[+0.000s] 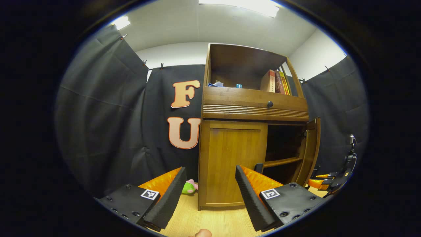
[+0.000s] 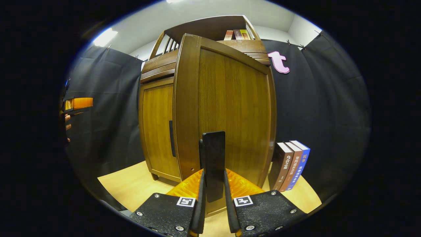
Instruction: Open the right door of the double-door shoe cabinet with the right hand, and open the left door with the left hand.
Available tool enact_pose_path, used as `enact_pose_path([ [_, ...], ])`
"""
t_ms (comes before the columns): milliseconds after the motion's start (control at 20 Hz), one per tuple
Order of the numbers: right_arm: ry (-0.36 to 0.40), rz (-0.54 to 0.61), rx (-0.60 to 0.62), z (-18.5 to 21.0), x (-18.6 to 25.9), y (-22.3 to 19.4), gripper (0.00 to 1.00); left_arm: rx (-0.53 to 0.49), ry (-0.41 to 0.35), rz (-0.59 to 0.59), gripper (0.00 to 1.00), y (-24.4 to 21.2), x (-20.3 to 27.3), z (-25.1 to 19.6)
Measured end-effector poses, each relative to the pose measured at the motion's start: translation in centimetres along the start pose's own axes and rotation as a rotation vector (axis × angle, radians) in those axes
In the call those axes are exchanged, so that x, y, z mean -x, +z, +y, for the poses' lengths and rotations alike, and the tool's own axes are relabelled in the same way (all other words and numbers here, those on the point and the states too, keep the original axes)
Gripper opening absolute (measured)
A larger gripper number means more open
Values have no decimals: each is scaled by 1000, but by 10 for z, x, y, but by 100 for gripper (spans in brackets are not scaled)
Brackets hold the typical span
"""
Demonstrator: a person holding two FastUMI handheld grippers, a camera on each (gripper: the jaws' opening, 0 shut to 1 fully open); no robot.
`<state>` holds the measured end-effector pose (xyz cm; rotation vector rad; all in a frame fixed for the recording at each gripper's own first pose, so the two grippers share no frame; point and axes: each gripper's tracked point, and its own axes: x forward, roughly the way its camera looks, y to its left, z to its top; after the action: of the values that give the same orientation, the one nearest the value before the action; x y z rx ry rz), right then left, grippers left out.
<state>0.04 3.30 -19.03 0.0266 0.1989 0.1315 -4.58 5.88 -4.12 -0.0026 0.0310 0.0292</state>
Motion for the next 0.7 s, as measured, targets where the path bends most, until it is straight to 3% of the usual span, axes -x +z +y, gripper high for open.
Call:
enact_pose_path([
  [50,-15,1,2,-6,7,1,27,3,-8,1,96,-1,1,-3],
  [100,-31,2,3,-14,15,1,36,6,-15,2,98,-1,1,-6],
  [150,-48,3,4,-21,24,0,24,10,-21,2,98,-1,1,-10],
  [300,-115,4,34,-44,38,-2,18,21,-41,6,98,-2,-1,-21],
  [350,-139,3,49,-51,43,-2,4,23,-51,10,97,-4,-2,-25],
  [400,-163,3,58,-60,48,-3,3,24,-63,14,96,-4,-2,-29],
  [450,-184,3,60,-68,53,-2,11,27,-74,16,98,-6,-2,-34],
  [500,-199,4,58,-76,58,-2,10,29,-83,18,95,-6,-2,-38],
  [550,-211,4,51,-83,61,-2,19,30,-87,18,95,-5,-4,-40],
  [600,-220,4,43,-91,63,-3,18,29,-89,17,95,-4,-5,-42],
  [650,-227,5,35,-97,66,-3,6,27,-91,17,95,-4,-5,-44],
  [700,-233,4,24,-106,67,-3,5,23,-93,17,95,-4,-5,-46],
])
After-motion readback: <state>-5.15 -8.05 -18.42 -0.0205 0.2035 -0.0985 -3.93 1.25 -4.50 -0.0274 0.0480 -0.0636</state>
